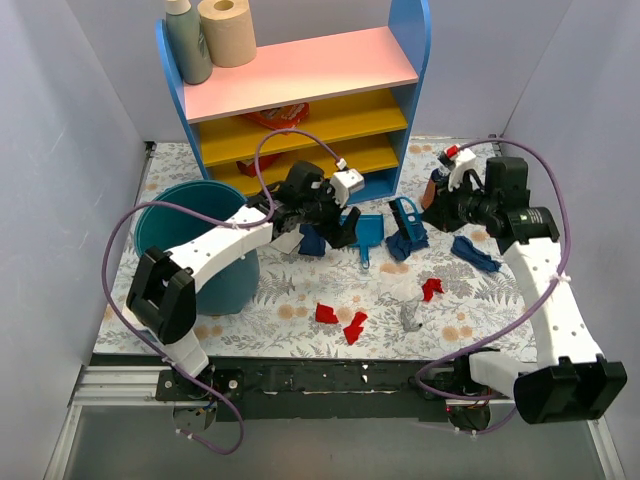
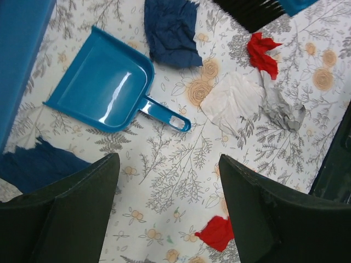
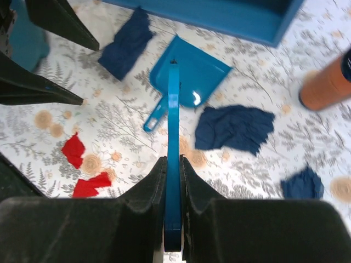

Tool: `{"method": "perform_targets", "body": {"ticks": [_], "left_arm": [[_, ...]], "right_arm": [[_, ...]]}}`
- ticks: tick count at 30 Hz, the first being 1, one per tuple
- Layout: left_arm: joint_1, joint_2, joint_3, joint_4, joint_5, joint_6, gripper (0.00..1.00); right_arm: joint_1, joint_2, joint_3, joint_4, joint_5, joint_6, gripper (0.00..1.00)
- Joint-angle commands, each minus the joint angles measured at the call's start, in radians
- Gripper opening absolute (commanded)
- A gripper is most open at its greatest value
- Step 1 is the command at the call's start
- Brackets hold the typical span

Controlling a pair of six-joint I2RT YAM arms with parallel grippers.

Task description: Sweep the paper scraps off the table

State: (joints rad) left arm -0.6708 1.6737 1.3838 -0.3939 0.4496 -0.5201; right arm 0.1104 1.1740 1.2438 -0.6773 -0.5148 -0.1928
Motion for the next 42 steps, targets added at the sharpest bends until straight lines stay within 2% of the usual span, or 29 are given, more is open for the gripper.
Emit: {"method": "perform_targets", "body": {"ticks": [1,4,12,15,24,29,36,42], "left_arm": [[-0.042,0.05,-0.031,0.044,-0.204,-0.159,0.71],[-0.062,0.133,0.003,0.052,-0.253,-0.21,0.69],[-0.067,0.279,0.107,0.059,-0.253,-0.302,0.66],[-0.07,0.299,0.109,0.044,-0.333,-0.397,0.65],[-0.076,0.287,0.049,0.043,-0.186,-0.584,0.66],[-0.084,0.317,0.044,0.064,-0.109,-0.607,0.66],[-0.095,0.386,0.099,0.059,-0.135,-0.627,0.71],[-0.098,0.417,0.112,0.041,-0.156,-0.633,0.69]], "right_arm": [[-0.009,-0.066,-0.087,0.013,0.176,0.058,0.01],[-0.021,-0.097,-0.122,0.002,0.222,0.059,0.01],[-0.051,-0.177,-0.184,-0.004,0.256,0.039,0.01],[-0.061,-0.195,-0.198,-0.008,0.237,0.044,0.01],[-0.077,-0.194,-0.23,0.019,0.196,0.072,0.01],[-0.078,-0.201,-0.242,0.028,0.182,0.079,0.01],[-0.083,-0.228,-0.285,0.025,0.174,0.084,0.01],[-0.092,-0.226,-0.3,0.035,0.171,0.087,0.01]]}}
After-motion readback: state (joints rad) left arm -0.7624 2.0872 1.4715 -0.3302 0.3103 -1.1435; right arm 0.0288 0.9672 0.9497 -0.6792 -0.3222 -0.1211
